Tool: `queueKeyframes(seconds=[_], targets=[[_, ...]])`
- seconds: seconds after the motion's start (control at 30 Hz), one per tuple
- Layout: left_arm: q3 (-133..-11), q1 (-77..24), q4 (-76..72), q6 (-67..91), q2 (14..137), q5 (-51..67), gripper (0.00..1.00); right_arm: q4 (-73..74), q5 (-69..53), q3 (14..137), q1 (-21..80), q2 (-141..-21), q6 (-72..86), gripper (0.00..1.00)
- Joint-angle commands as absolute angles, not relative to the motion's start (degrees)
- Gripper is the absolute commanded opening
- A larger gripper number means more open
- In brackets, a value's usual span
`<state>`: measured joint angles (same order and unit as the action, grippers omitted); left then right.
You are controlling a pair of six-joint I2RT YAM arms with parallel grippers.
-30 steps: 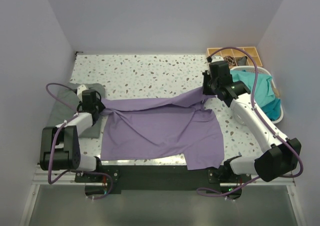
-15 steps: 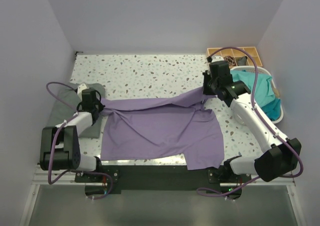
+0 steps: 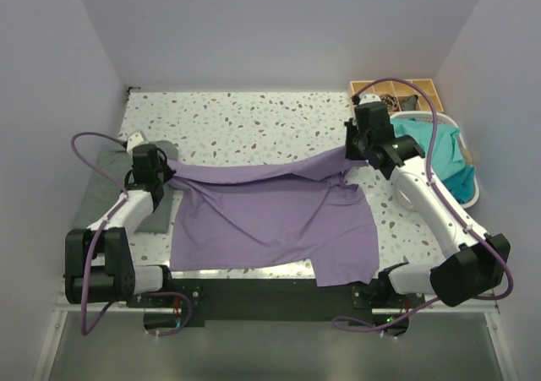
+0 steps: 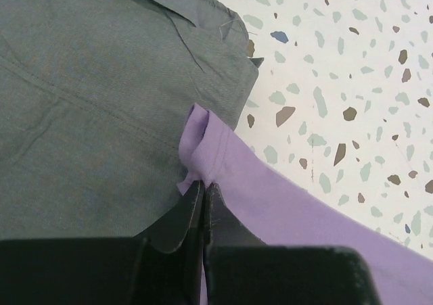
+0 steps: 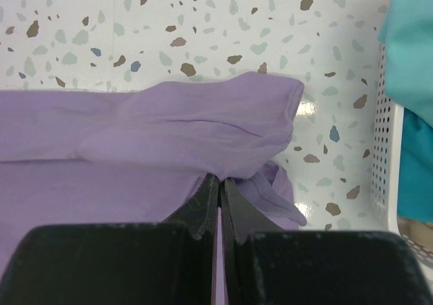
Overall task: Fold and stack the t-shirts
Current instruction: Flatten the tshirt out
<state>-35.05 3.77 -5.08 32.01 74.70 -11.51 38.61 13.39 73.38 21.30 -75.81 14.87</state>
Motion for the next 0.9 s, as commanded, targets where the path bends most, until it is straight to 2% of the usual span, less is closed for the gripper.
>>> queueKeyframes(seconds=[0.0, 0.07, 0.4, 0.5, 0.63, 0.87], targets=[[-37.09, 4.31, -7.65, 30.76, 74.79, -10.28, 0.04, 38.50, 16.17, 76.03, 21.01, -74.27, 13.71, 0.00], [-37.44, 4.31, -8.00, 30.32, 75.14, -9.58, 0.00, 38.41, 16.26, 76.11, 21.01, -74.27, 13.80, 0.00], [-37.97, 4.22, -7.91, 29.71, 76.20, -8.62, 0.02, 38.50, 16.00, 76.03, 21.09, -74.09, 13.62, 0.00], [-37.71, 4.31, -8.52, 29.71, 76.29, -8.35, 0.17, 38.50, 16.00, 75.85, 21.01, -73.92, 13.62, 0.00], [-37.36, 4.31, -8.87, 29.53, 76.55, -8.26, 0.00, 38.23, 16.00, 75.59, 21.01, -74.00, 13.62, 0.00], [-37.26, 4.31, -8.97, 29.62, 77.17, -8.17, 0.00, 38.06, 15.82, 75.50, 21.01, -73.92, 13.62, 0.00]])
